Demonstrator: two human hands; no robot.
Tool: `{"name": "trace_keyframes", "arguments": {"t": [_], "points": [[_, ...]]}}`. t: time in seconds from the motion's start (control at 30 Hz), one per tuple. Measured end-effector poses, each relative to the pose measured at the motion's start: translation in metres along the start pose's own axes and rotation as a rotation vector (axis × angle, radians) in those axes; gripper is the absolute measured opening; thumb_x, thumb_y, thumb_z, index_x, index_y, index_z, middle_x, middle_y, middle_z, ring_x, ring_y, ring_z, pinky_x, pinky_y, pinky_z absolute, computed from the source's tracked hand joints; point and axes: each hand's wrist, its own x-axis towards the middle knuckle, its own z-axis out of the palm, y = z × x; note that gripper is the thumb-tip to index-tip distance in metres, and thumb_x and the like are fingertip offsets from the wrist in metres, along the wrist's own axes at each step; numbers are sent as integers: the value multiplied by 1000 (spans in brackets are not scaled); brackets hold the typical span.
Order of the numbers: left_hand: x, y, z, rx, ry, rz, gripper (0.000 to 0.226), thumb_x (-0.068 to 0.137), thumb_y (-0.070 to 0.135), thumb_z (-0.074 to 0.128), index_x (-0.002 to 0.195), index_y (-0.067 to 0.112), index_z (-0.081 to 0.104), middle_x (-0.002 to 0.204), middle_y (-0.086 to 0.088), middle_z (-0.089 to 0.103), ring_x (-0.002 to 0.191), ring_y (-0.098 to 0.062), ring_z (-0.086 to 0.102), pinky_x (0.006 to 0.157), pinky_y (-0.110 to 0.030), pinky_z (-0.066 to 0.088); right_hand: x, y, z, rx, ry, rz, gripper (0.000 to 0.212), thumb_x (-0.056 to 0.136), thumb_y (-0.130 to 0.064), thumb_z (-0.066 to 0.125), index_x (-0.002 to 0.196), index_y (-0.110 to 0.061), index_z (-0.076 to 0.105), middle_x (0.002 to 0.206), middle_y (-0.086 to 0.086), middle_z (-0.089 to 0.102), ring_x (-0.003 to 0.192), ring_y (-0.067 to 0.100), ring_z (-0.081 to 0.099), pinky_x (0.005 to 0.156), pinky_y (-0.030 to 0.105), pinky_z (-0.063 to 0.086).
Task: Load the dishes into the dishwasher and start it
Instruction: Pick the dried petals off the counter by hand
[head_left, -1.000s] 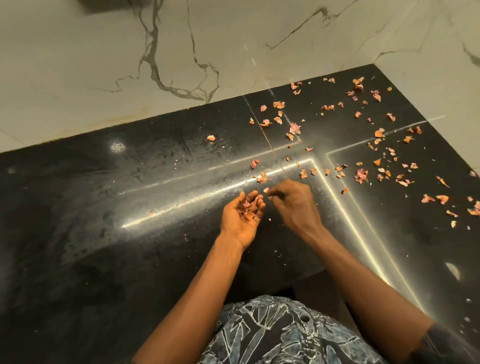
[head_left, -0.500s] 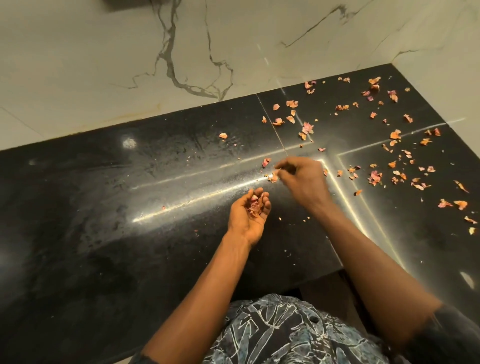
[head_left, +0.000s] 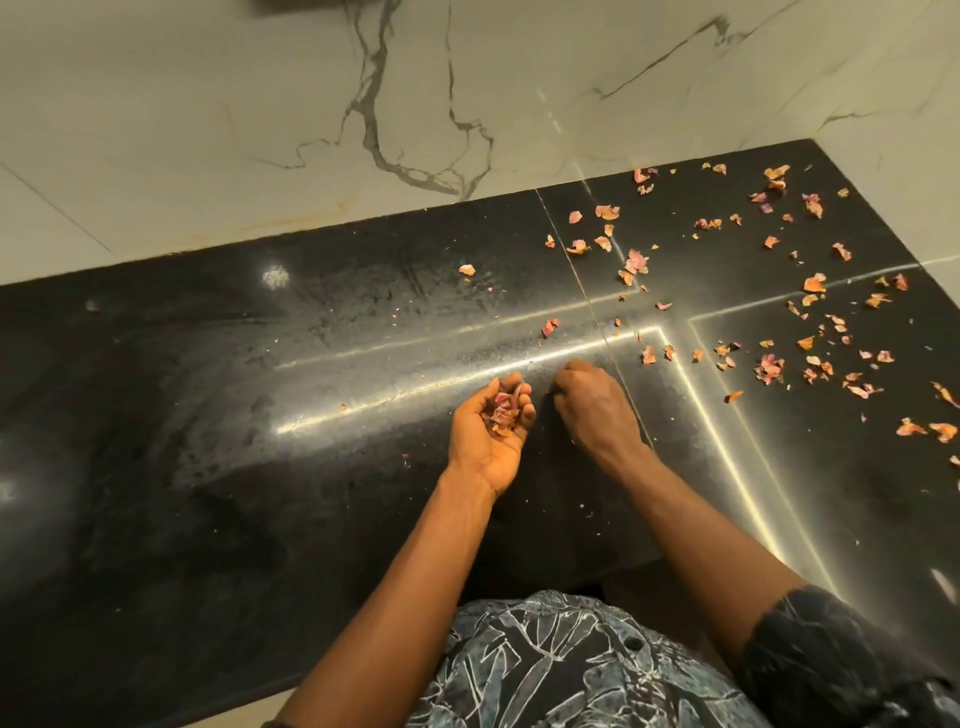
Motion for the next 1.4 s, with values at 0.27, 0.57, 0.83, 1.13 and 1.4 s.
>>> {"name": "trace_keyframes", "arguments": {"t": [0.27, 0.57, 0.83, 1.13, 1.4], "points": [[6, -12, 7, -19, 50, 5, 25, 101, 13, 45, 99, -2, 66, 87, -14, 69, 78, -21, 66, 70, -27, 59, -16, -31, -43, 412, 89, 49, 15, 86, -6, 73, 95, -16, 78, 91, -2, 72, 81, 7, 65, 74, 24, 55], [2, -4, 9, -40, 37, -24, 26, 101, 14, 47, 93, 1, 68, 82, -11, 70, 71, -17, 68, 64, -24, 57, 0, -42, -56, 513, 59, 30, 15, 93, -12, 69, 105, -18, 76, 92, -7, 72, 79, 1, 65, 77, 22, 58], [-11, 9, -4, 11, 57, -31, 28, 101, 15, 48, 96, -3, 68, 81, -13, 67, 63, -15, 65, 54, -21, 55, 66, 9, -10, 93, -82, 58, 42, 92, 0, 56, 132, -11, 62, 139, 11, 56, 127, 33, 52, 107, 46, 45], [-13, 11, -9, 35, 70, -19, 26, 100, 16, 50, 98, -2, 69, 83, -12, 68, 69, -17, 66, 59, -24, 57, 8, 7, -6, 165, 46, 68, 12, 89, -7, 65, 94, -12, 75, 95, 8, 69, 90, 28, 64, 79, 37, 52], [-8, -10, -1, 75, 33, -70, 23, 99, 15, 50, 101, 1, 67, 89, -13, 72, 80, -20, 69, 73, -28, 57, -28, -37, -45, 592, 11, -6, 14, 90, -8, 71, 101, -16, 76, 92, -7, 73, 84, 3, 68, 76, 19, 56]]}}
